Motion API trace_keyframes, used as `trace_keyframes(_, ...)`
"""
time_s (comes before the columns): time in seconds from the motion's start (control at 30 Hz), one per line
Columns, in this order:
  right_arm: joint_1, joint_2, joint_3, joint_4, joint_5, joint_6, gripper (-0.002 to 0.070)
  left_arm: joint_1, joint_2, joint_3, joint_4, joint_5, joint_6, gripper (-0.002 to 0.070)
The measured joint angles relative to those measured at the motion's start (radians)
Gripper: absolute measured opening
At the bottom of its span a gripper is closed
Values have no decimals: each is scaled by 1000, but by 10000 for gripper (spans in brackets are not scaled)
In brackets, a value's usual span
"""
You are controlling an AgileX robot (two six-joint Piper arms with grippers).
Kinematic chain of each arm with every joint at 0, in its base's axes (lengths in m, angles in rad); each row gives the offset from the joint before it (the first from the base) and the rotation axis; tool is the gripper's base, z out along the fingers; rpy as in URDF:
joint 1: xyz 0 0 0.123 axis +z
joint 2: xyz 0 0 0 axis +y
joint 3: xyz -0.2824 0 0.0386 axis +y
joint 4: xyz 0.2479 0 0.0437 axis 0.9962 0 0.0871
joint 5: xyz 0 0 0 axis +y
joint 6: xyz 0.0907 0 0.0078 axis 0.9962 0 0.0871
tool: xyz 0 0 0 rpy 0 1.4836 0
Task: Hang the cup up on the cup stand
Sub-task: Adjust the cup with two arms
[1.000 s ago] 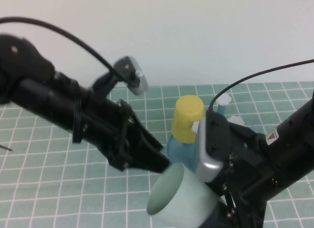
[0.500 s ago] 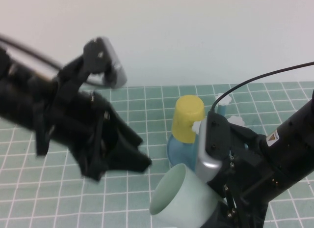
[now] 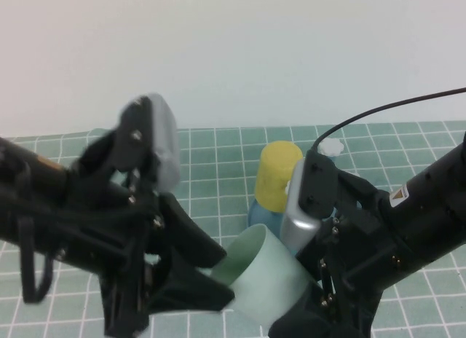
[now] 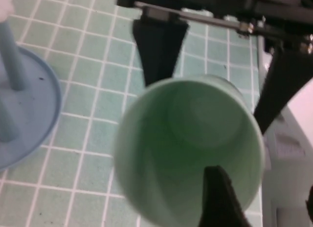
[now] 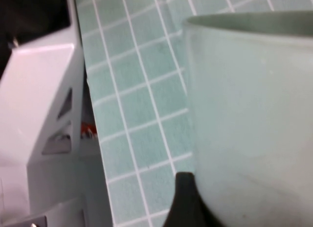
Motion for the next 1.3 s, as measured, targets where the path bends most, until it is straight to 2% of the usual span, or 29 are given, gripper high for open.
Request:
trace_keyframes(0.23, 0, 2, 0, 17, 8, -2, 536, -112, 2, 0, 115, -11, -8, 361)
trace_keyframes(0.5, 0, 2, 0, 45, 57, -34, 536, -123, 79, 0, 90, -30, -12, 361)
trace_keyframes(0.87, 0, 2, 0, 97, 60, -68, 535, -123, 141, 0, -22, -38, 28, 353)
trace_keyframes(0.97, 0, 2, 0, 97, 53, -68, 535, -123, 141, 0, -22, -36, 37, 296)
trace_keyframes(1.13, 0, 2, 0, 93, 32, -79, 535, -125, 141, 0, -27, -20, 99, 71)
trace_keyframes(1.3, 0, 2, 0, 89, 33, -101, 548, -125, 141, 0, -27, -20, 107, 18)
